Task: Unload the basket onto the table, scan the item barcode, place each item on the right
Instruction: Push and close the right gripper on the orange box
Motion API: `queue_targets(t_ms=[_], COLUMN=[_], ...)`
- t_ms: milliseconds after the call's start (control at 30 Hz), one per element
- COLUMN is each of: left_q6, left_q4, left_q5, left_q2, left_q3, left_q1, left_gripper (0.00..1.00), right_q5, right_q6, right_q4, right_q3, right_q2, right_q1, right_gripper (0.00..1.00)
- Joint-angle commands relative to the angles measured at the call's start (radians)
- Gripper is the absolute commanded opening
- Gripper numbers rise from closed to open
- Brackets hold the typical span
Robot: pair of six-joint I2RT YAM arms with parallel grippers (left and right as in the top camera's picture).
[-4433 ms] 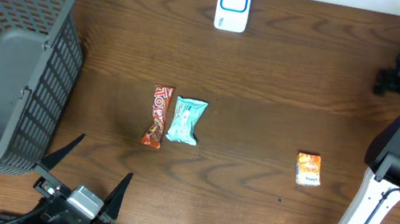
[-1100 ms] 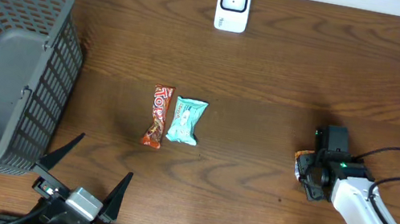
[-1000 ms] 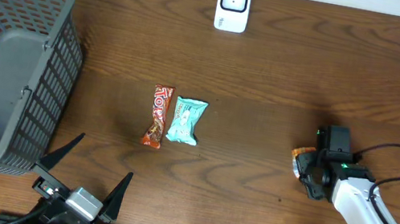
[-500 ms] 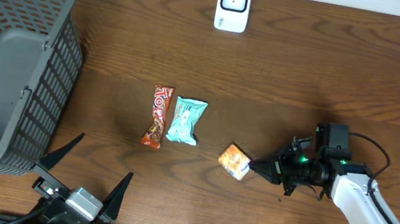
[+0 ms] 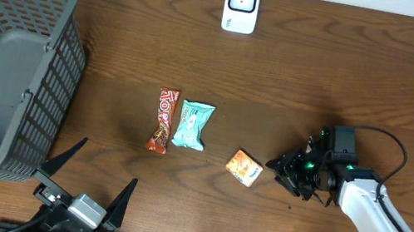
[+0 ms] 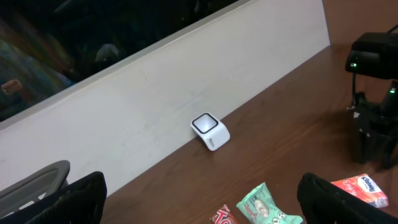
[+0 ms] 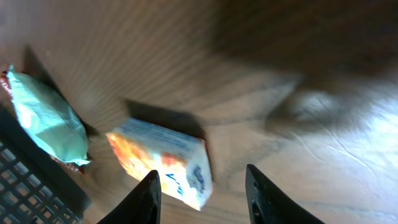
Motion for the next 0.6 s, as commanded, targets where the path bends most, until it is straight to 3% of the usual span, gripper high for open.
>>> queue_targets(t_ms=[0,133,567], left_q6=[0.01,0.01,0.01], left_q4=[0.005,0.005,0.005], left_q5=[-0.006,-0.005,-0.005], left_q2=[-0.007,-0.007,-0.007], left_q3=[-0.003,-0.003,-0.003], left_q1=[-0.004,-0.004,-0.004], left_gripper=[0.98,0.98,0.98], right_q5=[0.012,0.039,0.123], right_q6=[0.026,0.031,0.032], right_q4=[0.024,0.082,0.095], right_q3=[0.017,0.017,0.017], right_q2=[0.004,0.004,0.023], right_q1=[0.031,0.095,0.159], right_gripper=[0.39,0.45,0.47])
